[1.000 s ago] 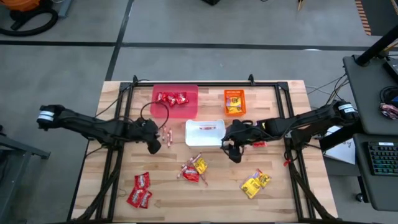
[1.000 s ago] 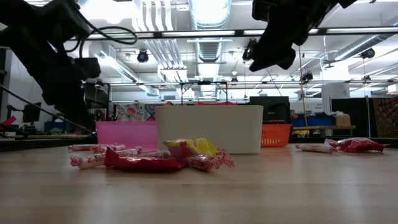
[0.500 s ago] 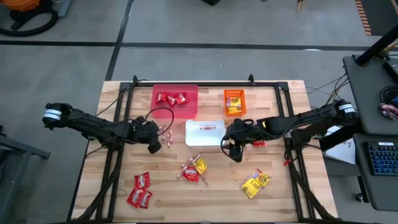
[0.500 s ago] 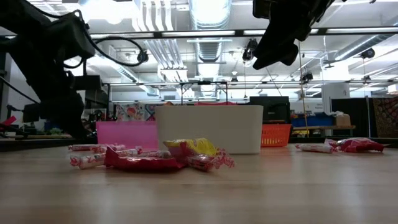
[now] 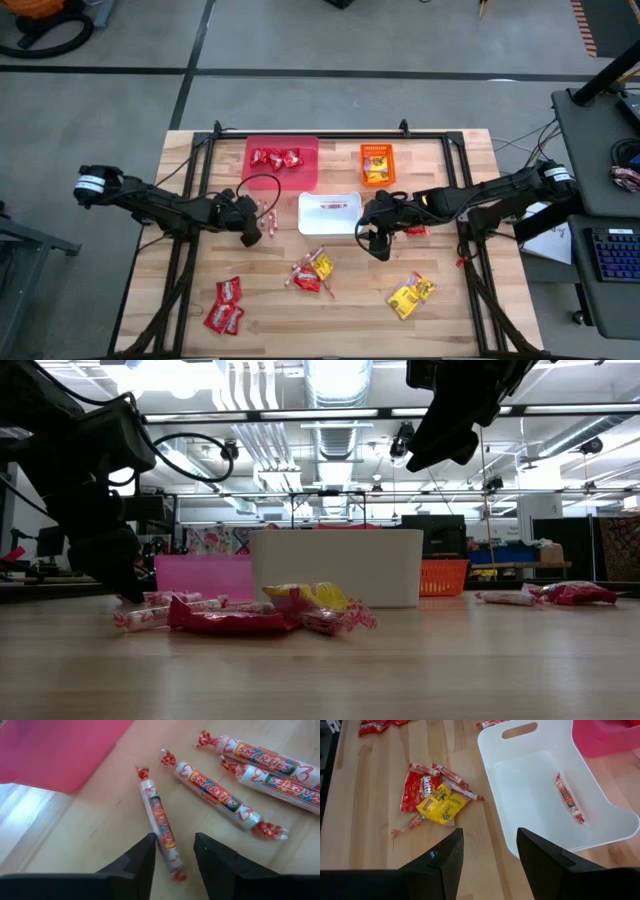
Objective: Sort candy
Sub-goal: Put the white candy into the white bin
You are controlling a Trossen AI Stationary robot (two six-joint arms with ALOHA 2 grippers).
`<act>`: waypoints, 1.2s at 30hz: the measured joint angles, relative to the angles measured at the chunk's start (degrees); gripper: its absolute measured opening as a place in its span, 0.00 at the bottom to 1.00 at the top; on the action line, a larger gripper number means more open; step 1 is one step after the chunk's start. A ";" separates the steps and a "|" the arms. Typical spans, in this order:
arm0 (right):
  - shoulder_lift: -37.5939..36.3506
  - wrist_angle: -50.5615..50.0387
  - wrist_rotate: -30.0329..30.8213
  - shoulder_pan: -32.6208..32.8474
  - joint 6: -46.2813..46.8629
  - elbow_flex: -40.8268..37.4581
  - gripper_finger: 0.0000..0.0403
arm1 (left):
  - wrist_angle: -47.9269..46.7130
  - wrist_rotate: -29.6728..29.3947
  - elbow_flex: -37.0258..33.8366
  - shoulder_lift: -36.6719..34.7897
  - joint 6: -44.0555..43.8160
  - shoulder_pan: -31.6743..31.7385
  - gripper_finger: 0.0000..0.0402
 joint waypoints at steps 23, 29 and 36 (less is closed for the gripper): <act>0.62 3.37 0.05 0.00 -4.99 -0.28 0.44 | -5.40 4.30 7.72 -9.43 -1.40 -0.11 0.01; 2.09 13.26 0.20 -0.02 -14.01 -0.55 0.44 | -1.67 4.02 16.35 -11.66 7.99 -0.36 0.01; 4.24 22.56 7.18 -1.93 -28.30 -0.59 0.44 | 20.01 10.35 19.51 -9.52 32.18 -0.49 0.01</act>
